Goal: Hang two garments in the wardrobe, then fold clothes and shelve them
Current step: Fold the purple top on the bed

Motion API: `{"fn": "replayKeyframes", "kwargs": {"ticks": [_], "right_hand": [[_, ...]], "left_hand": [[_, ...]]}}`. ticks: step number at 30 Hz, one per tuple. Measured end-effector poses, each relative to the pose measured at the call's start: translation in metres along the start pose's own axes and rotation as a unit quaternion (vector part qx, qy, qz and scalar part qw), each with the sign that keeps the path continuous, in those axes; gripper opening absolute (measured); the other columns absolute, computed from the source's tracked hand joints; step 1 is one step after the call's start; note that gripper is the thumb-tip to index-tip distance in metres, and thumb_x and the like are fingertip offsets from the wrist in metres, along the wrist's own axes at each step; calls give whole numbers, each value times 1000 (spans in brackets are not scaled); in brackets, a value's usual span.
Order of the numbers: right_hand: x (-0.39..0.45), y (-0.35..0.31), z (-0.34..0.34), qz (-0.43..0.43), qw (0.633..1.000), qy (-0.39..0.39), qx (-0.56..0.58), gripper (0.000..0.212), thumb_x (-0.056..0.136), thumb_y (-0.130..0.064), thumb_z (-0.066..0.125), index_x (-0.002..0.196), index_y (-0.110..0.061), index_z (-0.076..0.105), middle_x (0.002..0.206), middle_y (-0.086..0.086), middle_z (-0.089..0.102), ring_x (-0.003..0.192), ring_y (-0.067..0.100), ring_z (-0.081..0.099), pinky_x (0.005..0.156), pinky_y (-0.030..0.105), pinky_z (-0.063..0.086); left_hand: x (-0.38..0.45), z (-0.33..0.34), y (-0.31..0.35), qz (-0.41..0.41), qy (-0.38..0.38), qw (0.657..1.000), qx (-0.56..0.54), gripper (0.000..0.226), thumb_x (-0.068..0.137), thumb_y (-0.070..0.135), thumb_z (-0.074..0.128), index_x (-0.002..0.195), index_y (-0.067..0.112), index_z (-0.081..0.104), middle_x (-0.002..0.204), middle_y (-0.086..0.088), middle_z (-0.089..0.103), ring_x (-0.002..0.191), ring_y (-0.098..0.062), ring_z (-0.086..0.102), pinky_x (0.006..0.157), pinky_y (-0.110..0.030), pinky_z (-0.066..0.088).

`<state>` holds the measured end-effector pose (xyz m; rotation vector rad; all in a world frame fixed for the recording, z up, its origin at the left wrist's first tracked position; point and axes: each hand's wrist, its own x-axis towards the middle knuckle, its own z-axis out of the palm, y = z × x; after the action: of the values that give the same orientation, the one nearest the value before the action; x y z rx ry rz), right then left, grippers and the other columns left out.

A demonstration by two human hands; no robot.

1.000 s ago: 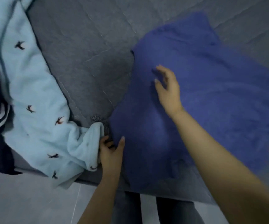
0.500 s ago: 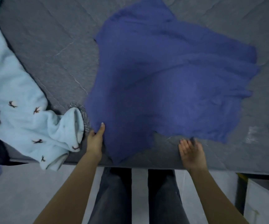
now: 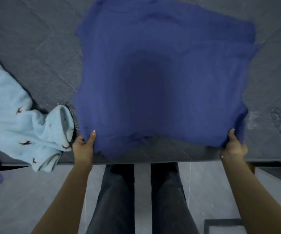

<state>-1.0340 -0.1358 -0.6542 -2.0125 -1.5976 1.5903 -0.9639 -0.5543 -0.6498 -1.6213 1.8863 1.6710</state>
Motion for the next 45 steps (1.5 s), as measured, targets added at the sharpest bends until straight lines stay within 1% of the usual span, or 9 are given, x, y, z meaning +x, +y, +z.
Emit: {"fn": "replayKeyframes", "kwargs": {"ticks": [6,11,17,23,26,31,38,41,45], "right_hand": [[19,34,-30,44,994,-92,28,53,91,-30,67,137,-10,50,132,6,61,115,24,62,76,33,58],[28,43,-43,52,990,-124,50,46,95,-25,61,137,-12,48,127,3,65,101,15,67,74,28,60],[24,42,-61,117,988,-102,21,41,100,-29,52,136,-12,45,134,4,57,103,14,62,74,24,54],[29,-10,-50,145,977,-131,82,6,90,-11,56,92,-16,60,68,-9,71,58,0,66,59,13,52],[29,-46,-28,146,977,-130,84,23,100,-12,44,78,-17,51,52,-9,64,45,-1,61,56,11,50],[25,-85,10,137,961,-195,141,25,103,-19,39,80,-16,49,77,-4,69,62,6,69,69,17,56],[6,-9,-1,139,967,-211,-27,15,101,-17,45,110,-8,52,111,14,59,93,20,67,82,27,54],[-1,21,-5,167,959,-229,31,21,102,-21,45,119,-11,53,126,10,54,118,22,54,101,34,45],[4,13,16,171,951,-215,142,33,98,-34,55,126,-16,57,124,2,61,108,12,61,87,24,52]], "left_hand": [[-6,14,-6,-80,-97,992,-24,30,92,20,66,115,0,64,116,-13,68,111,-27,63,99,-43,49],[-17,3,-15,-60,-149,984,73,27,93,20,63,117,9,64,116,-6,69,95,-5,67,78,-21,53],[-38,-7,-17,-136,-108,985,19,30,97,25,56,118,4,60,106,-4,72,90,-19,71,72,-32,57],[-30,9,50,-179,-79,972,-129,14,100,13,50,95,11,63,72,2,75,63,-8,71,54,-21,57],[-18,37,100,-182,-54,960,-204,22,102,5,42,87,9,58,57,1,70,49,-6,66,51,-18,55],[13,82,150,-145,-97,943,-283,18,102,26,47,97,10,53,87,-6,71,84,-15,69,99,-30,49],[12,80,77,-125,70,987,-75,21,94,13,62,95,18,41,98,-8,55,71,-13,54,68,-28,48],[12,79,58,-143,26,980,-138,26,95,18,61,119,10,50,113,-5,59,99,-12,59,98,-26,46],[34,84,67,-145,-43,952,-266,24,100,26,51,121,16,57,130,2,57,121,-10,52,108,-22,39]]}}
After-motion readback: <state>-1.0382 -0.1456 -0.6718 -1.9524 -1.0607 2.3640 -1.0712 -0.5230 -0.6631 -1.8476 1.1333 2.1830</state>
